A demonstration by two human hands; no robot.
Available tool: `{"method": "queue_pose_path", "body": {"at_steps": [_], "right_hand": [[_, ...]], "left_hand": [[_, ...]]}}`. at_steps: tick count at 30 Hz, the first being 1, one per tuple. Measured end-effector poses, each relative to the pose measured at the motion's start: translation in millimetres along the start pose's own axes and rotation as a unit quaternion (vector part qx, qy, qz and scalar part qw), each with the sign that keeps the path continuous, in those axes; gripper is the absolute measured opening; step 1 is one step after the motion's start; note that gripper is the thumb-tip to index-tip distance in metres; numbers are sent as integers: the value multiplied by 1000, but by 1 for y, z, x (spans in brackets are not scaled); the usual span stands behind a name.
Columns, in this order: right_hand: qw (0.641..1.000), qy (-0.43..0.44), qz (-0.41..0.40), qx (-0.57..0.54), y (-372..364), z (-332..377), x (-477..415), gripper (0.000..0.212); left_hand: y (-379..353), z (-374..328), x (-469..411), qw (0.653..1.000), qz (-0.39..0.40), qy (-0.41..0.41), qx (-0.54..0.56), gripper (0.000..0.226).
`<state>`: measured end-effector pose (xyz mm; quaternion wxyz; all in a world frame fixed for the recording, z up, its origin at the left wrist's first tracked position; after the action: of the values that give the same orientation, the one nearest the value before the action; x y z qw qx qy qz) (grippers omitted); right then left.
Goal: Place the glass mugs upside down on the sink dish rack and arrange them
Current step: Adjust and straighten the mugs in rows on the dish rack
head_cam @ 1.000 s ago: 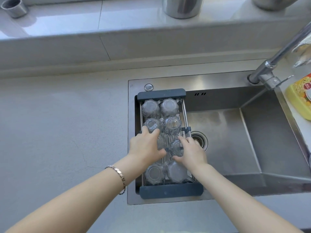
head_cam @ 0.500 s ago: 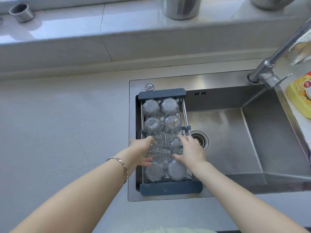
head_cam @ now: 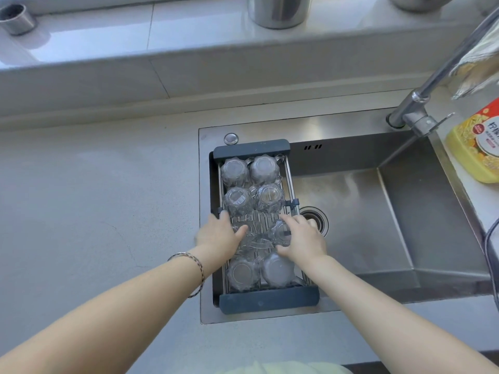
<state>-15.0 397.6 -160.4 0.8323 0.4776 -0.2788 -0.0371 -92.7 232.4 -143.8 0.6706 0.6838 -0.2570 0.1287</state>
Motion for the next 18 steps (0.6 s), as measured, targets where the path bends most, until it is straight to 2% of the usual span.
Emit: {"method": "queue_pose_path", "body": {"at_steps": [2,4,6,9,13,18], "right_hand": [[1000,-2,1,-1,0,0,0,70],[1000,-4,3,0,0,-1,1,70],[1000,-5,2,-2,0,-1,0,70],[1000,-6,5,-5,-1,-1,0,70],[1000,-7,7,-15,0,-2,0,70],[999,-4,-2,-47,7,-1,0,68]], "left_hand": [[5,-14,2,992,-47,-114,10,46],[-2,-21,7,979,-21,-204,-8,45],[-11,-19,11,970,17,-240,-32,53],[-17,-15,9,967,46,-249,-20,63],[-13,-20,7,971,35,-235,6,59],[1,-11,16,990,-30,-112,85,47]]}}
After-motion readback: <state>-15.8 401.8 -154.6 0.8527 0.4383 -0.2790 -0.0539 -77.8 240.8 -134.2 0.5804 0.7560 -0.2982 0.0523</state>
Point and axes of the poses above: each hand's wrist, its own x-axis away from the middle knuckle, its own y-axis out of the back of the hand, z = x × y, the point moved 8 cm from there along -x, towards the middle knuckle, and after that the axes turned 5 degrees about -z, right-handed, at the moved point
